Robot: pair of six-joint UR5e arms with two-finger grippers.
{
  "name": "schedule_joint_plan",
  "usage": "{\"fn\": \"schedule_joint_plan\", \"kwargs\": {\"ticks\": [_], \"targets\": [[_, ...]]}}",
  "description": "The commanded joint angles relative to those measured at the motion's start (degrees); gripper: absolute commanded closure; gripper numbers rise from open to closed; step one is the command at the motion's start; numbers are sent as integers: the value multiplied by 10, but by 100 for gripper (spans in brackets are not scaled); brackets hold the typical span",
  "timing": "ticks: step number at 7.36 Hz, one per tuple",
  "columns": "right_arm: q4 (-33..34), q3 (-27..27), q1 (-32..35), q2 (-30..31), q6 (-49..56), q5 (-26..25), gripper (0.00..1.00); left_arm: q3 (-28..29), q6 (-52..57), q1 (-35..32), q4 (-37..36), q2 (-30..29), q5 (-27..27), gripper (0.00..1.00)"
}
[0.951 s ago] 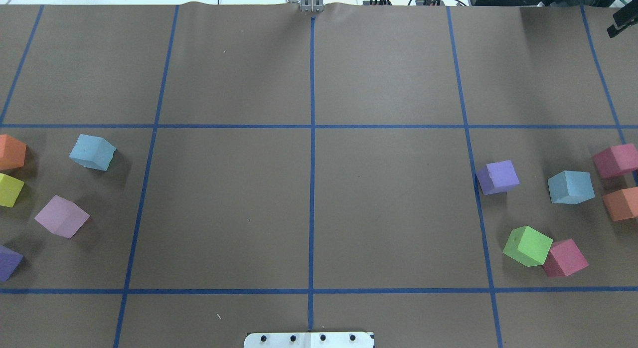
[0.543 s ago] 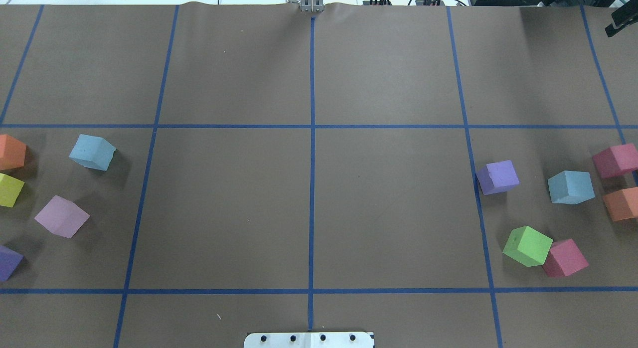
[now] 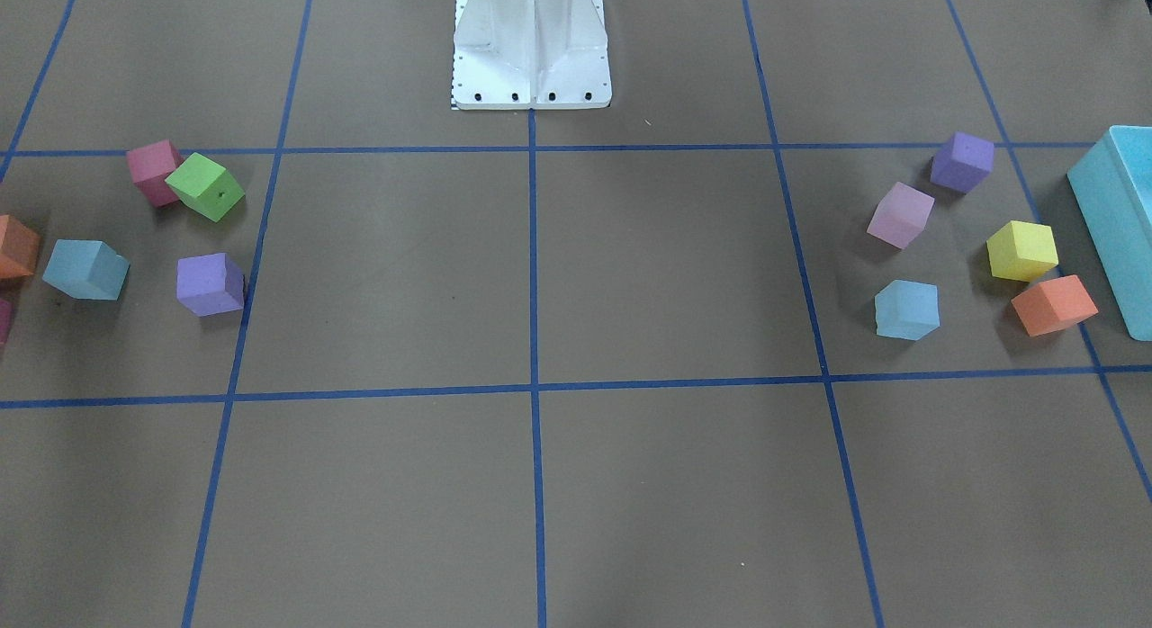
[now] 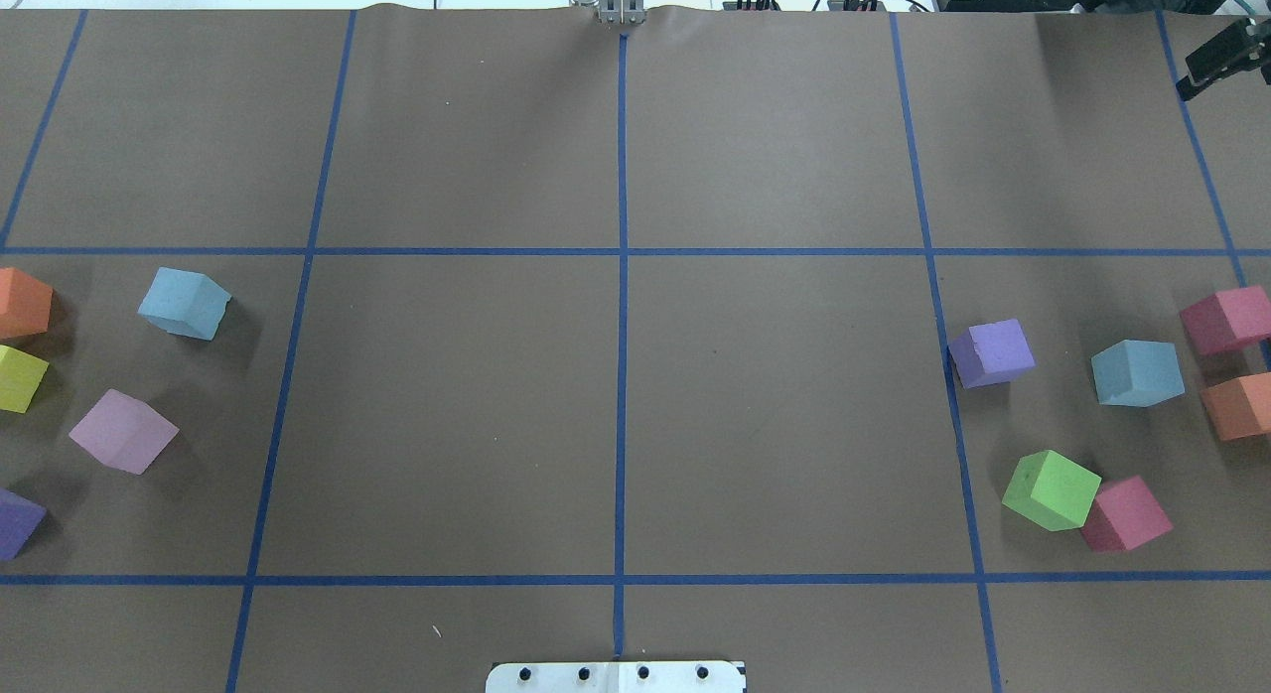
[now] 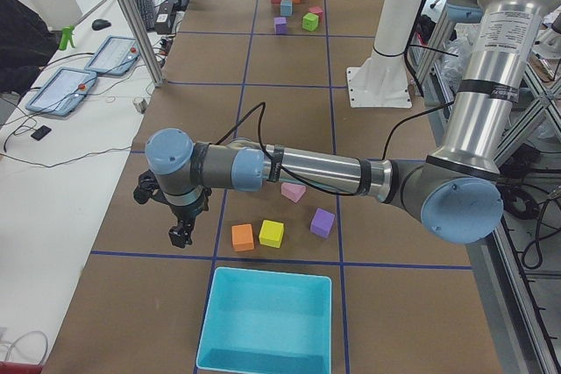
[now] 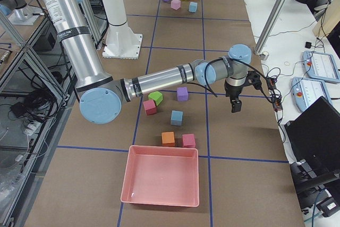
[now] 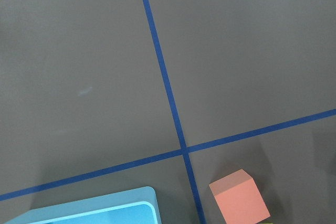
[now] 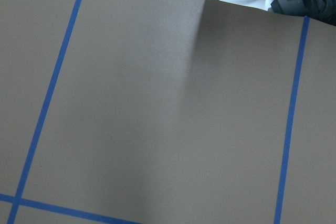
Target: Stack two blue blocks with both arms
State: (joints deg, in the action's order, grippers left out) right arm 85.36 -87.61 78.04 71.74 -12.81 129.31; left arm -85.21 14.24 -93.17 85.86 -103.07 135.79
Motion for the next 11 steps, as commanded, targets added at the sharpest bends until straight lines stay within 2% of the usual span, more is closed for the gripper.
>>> {"fn": "schedule_joint_plan", "kwargs": {"ticks": [1,2,4,6,8,11], "targets": [[-79,-42,-32,87,-68,15,0,-2,0,0,0,2,0,2],[-110,-71,-55,118,-133,18,0,-2,0,0,0,1,0,2],[-115,-98,-85,143,-200,23,0,-3,-9,0,1,1,1,2],[-116,-117,-113,174,-225,25,0,-5,-12,0,1,1,16,2],[-133,-123,-140,203,-265,26,0,-12,-13,0,1,6,26,2],[-202,-121,-183,227,-330,18,0,-13,-13,0,0,9,26,2]]}}
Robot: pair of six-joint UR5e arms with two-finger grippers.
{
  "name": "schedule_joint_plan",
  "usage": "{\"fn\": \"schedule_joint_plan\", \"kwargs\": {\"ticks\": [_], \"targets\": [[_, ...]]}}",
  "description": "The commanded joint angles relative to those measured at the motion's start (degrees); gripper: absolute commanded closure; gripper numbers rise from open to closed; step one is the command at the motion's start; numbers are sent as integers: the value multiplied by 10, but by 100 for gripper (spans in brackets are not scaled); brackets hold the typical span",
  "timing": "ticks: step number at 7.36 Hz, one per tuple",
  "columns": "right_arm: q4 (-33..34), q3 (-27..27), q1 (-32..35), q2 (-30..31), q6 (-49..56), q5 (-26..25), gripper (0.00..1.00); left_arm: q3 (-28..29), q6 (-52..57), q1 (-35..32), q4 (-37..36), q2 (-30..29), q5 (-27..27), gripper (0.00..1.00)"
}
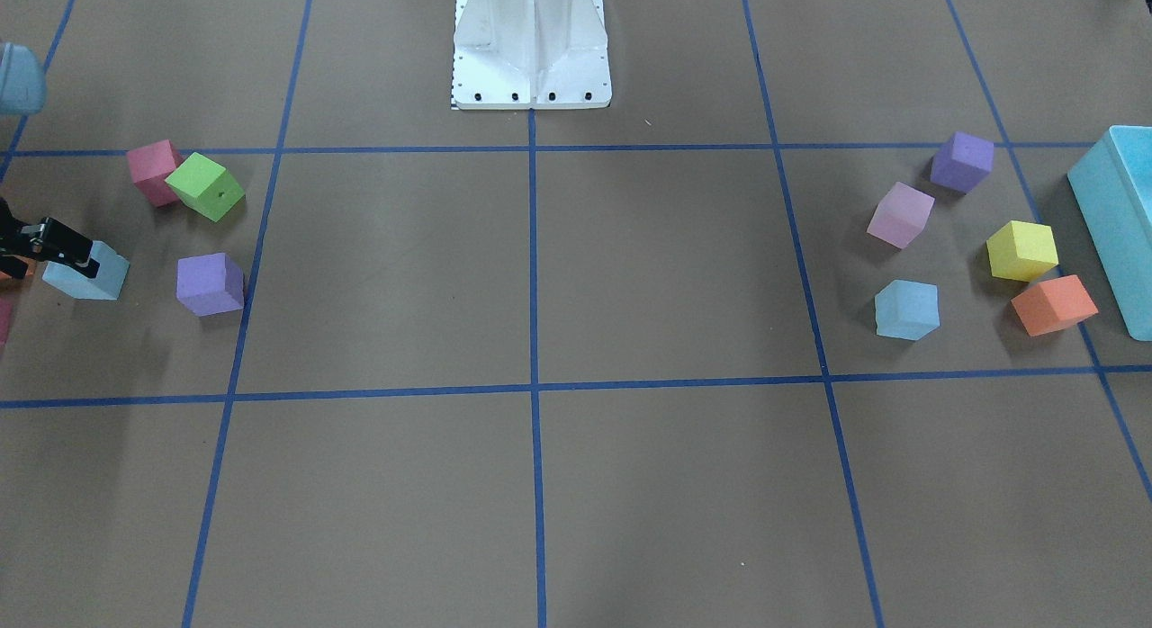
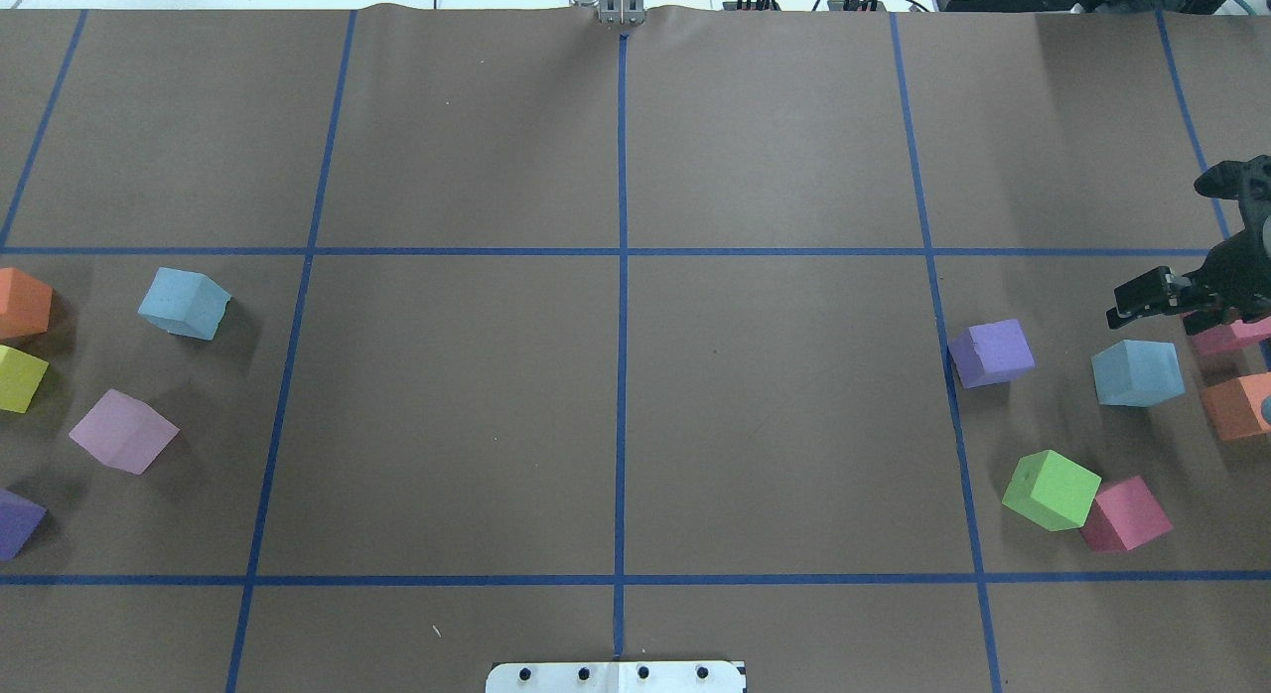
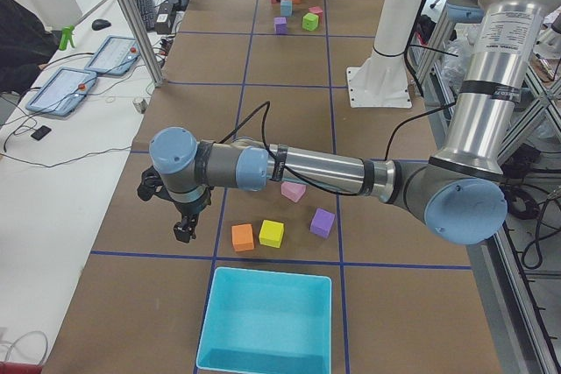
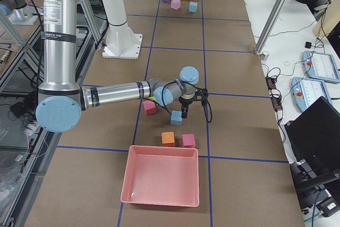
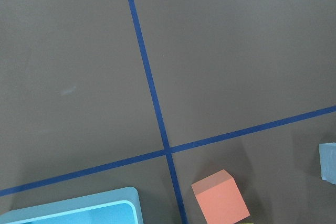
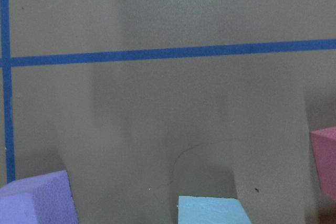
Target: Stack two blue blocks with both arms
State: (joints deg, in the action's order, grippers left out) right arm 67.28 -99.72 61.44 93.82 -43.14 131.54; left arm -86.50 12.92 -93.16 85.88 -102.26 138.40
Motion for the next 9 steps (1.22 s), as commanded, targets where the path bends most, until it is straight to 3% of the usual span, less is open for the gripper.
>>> {"fn": "schedule_joint_plan", "kwargs": {"ticks": [1,9], "targets": [[-22,1,-25,14,-24,-14,0,0,0,0,1,1,0,2],[-22,1,-46,45,17,-50,0,1,0,1,1,0,0,2]]}}
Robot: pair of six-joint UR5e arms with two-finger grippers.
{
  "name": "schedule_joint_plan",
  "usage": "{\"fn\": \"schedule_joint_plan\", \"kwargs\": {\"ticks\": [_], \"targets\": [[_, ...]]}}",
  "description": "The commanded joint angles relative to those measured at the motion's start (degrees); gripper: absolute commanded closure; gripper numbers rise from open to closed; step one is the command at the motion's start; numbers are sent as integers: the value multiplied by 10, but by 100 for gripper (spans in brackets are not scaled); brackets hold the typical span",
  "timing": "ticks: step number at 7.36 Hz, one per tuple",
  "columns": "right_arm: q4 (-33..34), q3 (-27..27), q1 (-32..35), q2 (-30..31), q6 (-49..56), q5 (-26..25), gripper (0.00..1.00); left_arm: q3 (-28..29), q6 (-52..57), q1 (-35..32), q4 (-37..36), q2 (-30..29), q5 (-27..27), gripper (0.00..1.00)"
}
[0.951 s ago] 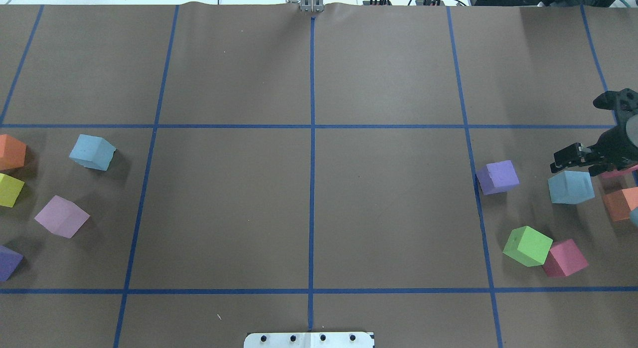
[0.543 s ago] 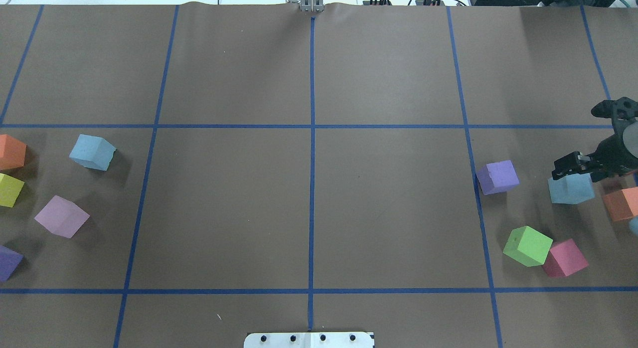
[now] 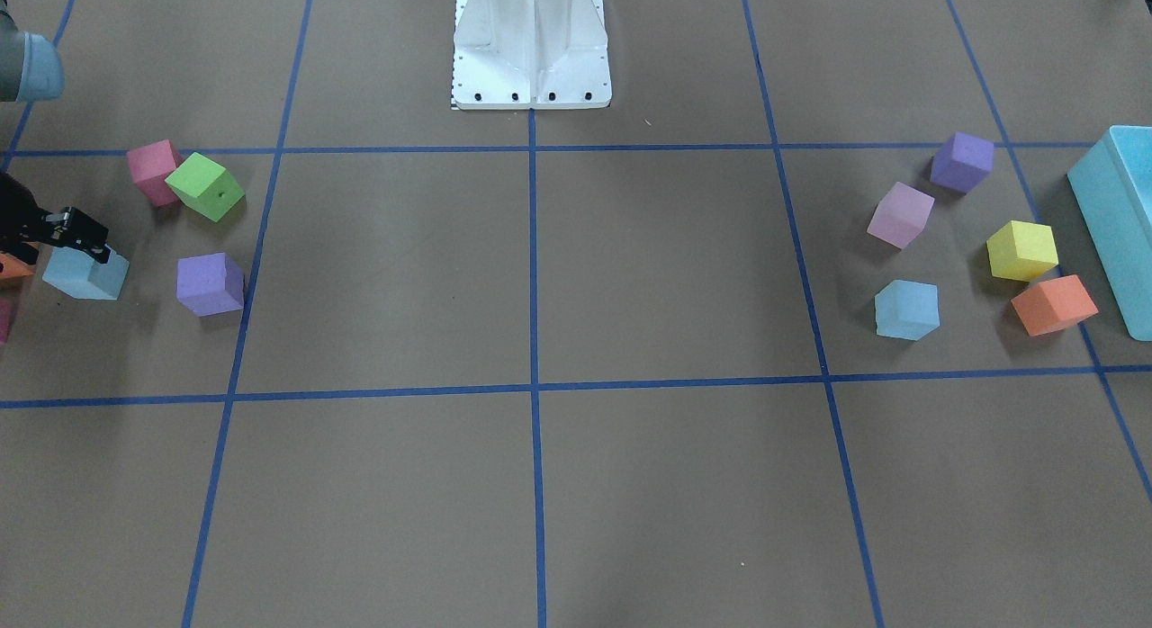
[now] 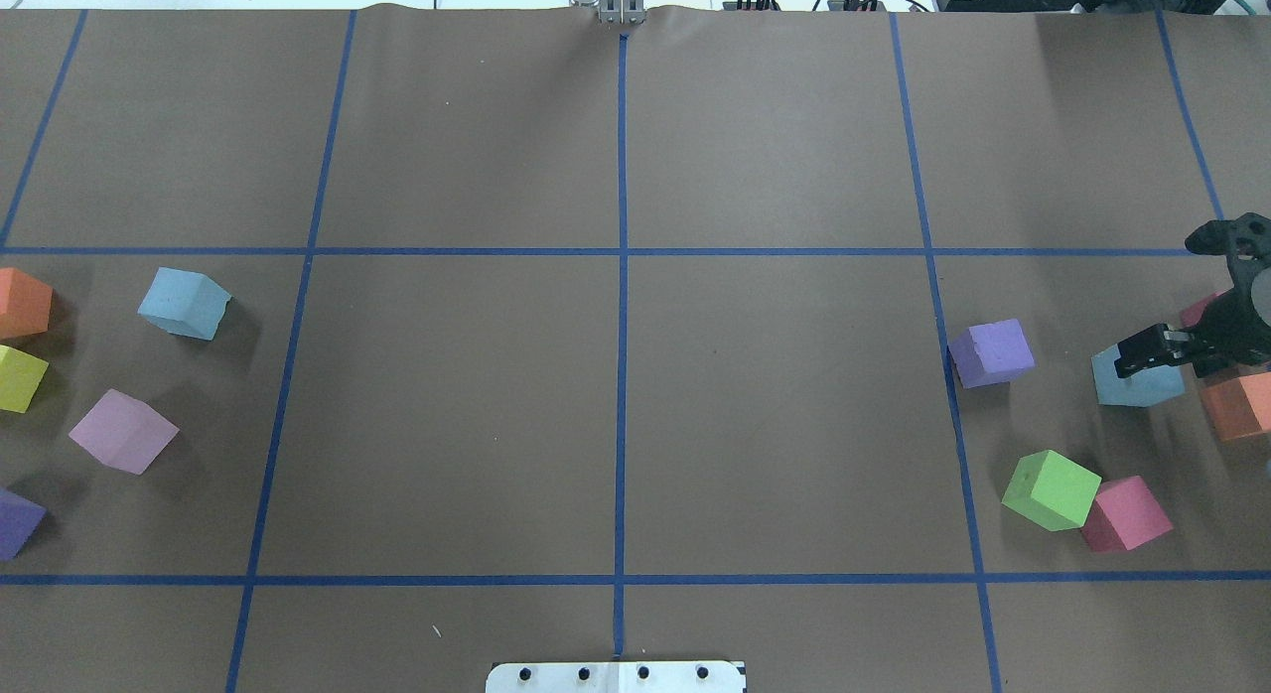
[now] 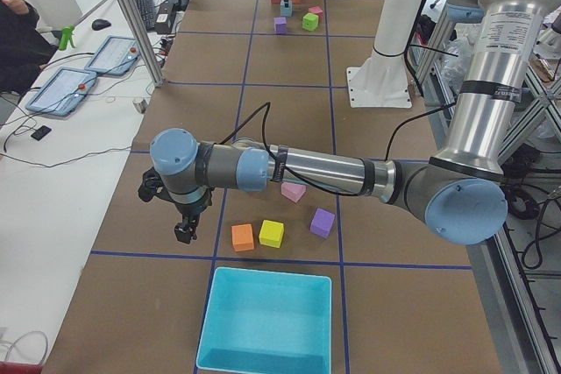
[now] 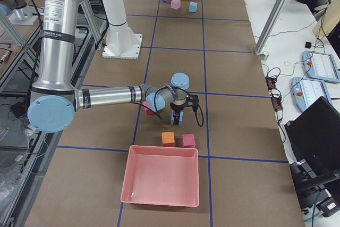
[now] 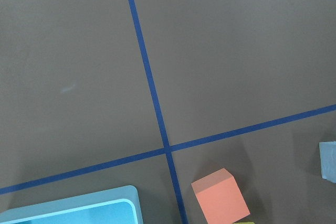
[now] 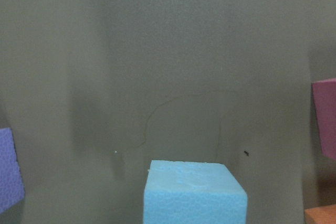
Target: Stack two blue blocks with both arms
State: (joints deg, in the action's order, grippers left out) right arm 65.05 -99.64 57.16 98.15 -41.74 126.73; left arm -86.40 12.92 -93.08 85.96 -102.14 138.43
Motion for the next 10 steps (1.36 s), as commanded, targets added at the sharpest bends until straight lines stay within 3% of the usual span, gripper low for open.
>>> {"fn": "schedule_joint_plan", "kwargs": {"ticks": [1,5,8,10], "targets": [[0,1,-6,2,3,-9,0,0,0,0,0,-1,0,2],[-2,14,-23,0,2,-27,0,1,0,0,0,-1,0,2],[-75,54,-26,-1,-4,-30,0,0,0,0,0,0,0,2],[-79,52,-26,-1,-5,-26,3,-1,1,0,0,0,0,2]]}}
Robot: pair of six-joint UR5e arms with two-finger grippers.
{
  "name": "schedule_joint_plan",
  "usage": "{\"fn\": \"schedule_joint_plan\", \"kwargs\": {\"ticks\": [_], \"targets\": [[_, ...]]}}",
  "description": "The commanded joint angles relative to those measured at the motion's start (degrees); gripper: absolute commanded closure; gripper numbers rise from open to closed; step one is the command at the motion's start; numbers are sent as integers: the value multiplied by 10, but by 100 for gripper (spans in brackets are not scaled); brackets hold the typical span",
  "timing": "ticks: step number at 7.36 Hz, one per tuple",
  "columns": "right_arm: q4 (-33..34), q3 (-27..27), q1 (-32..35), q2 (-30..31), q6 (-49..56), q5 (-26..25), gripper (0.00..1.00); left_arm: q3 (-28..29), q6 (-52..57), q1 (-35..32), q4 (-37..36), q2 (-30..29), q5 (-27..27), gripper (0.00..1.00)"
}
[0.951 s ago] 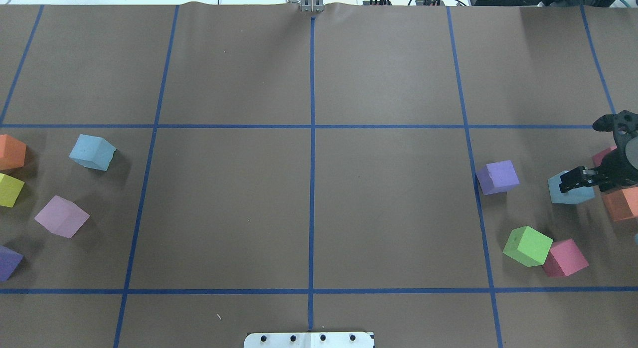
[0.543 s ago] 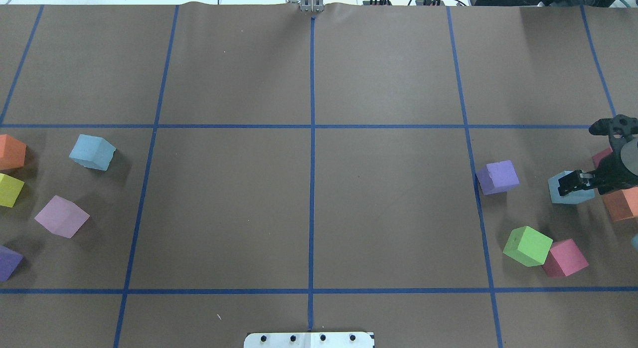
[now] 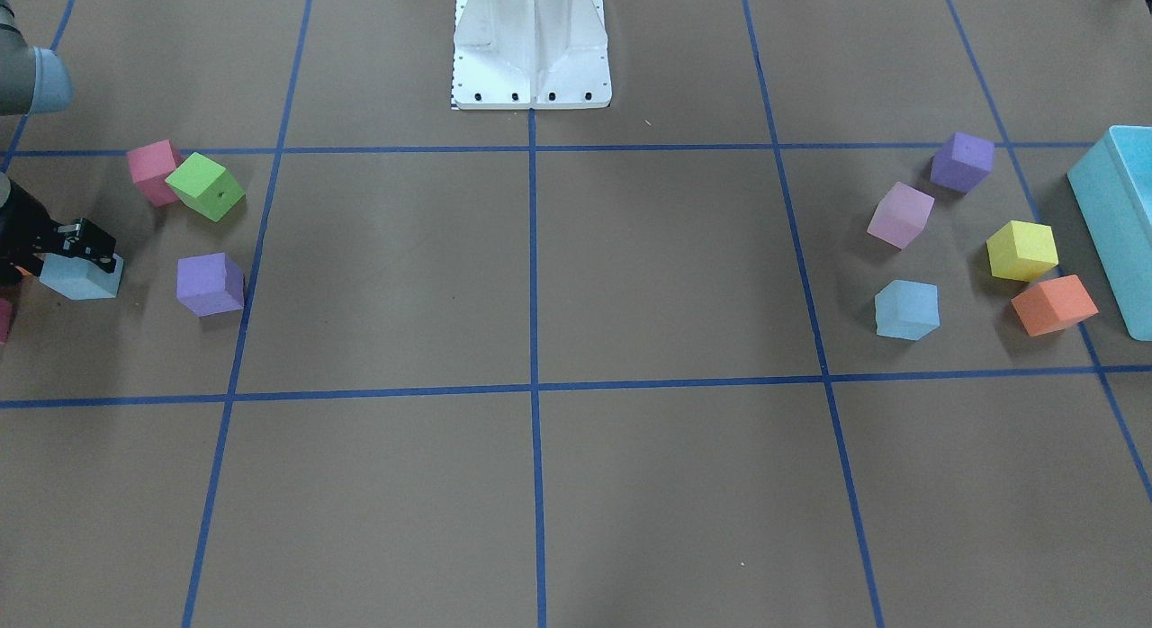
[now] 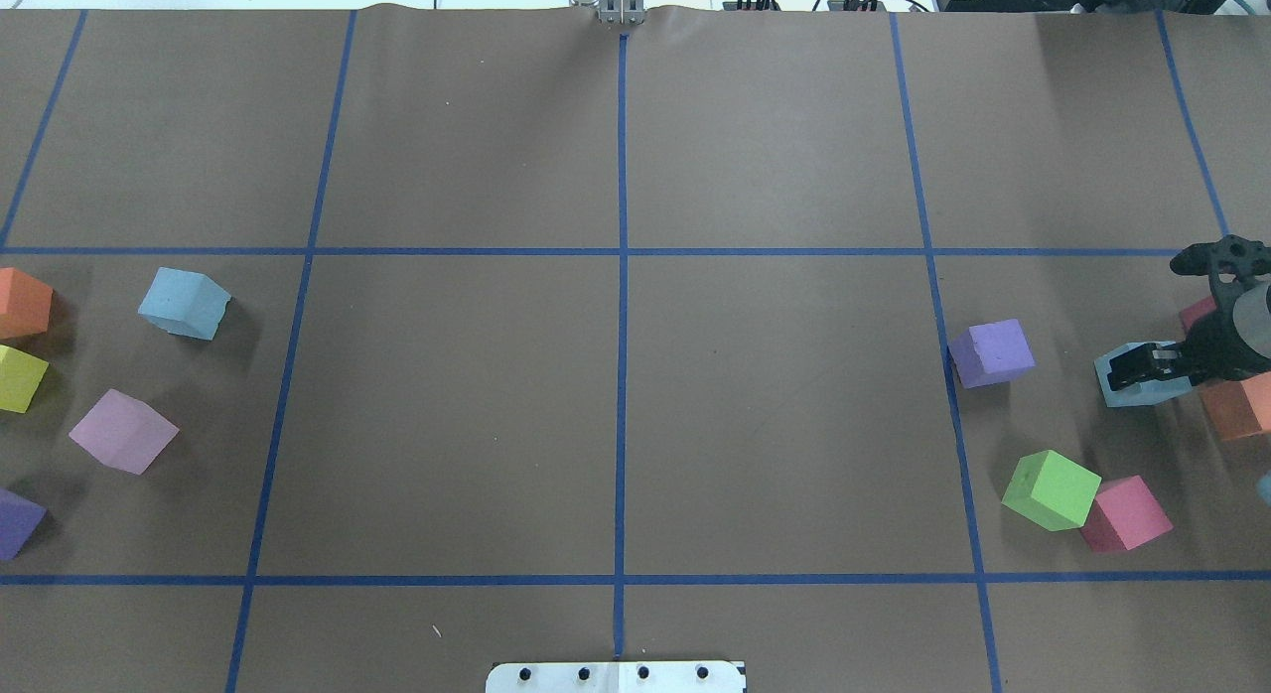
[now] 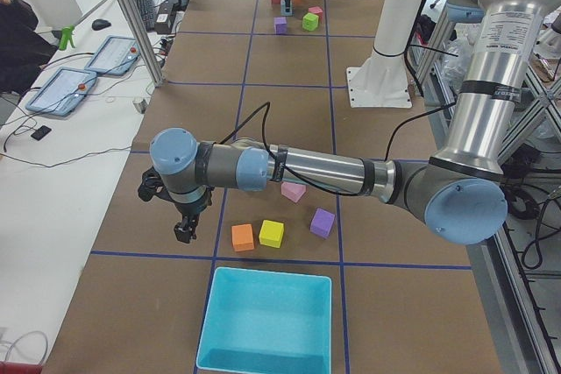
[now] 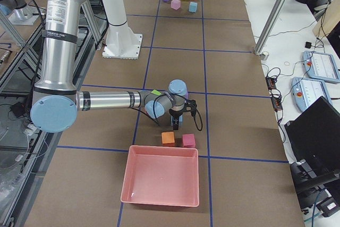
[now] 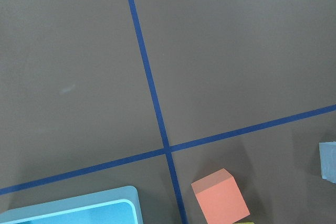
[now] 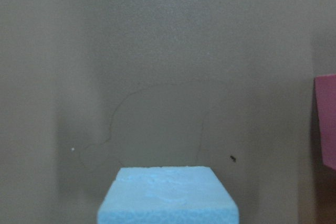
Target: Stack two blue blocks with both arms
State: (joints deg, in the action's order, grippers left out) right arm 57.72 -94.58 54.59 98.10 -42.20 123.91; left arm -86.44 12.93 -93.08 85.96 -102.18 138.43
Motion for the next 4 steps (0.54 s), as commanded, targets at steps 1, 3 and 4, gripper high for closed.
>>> {"fn": "schedule_joint_plan", "kwargs": {"ticks": [1,3,4], "targets": [[-6,-2,0,0,-1,3,7,0,1,0,0,0,0,2],[-7,-4,0,-2,-1,5,43,0,1,0,0,0,0,2],[-6,-4,0,-4,-1,5,43,1,1,0,0,0,0,2]]}}
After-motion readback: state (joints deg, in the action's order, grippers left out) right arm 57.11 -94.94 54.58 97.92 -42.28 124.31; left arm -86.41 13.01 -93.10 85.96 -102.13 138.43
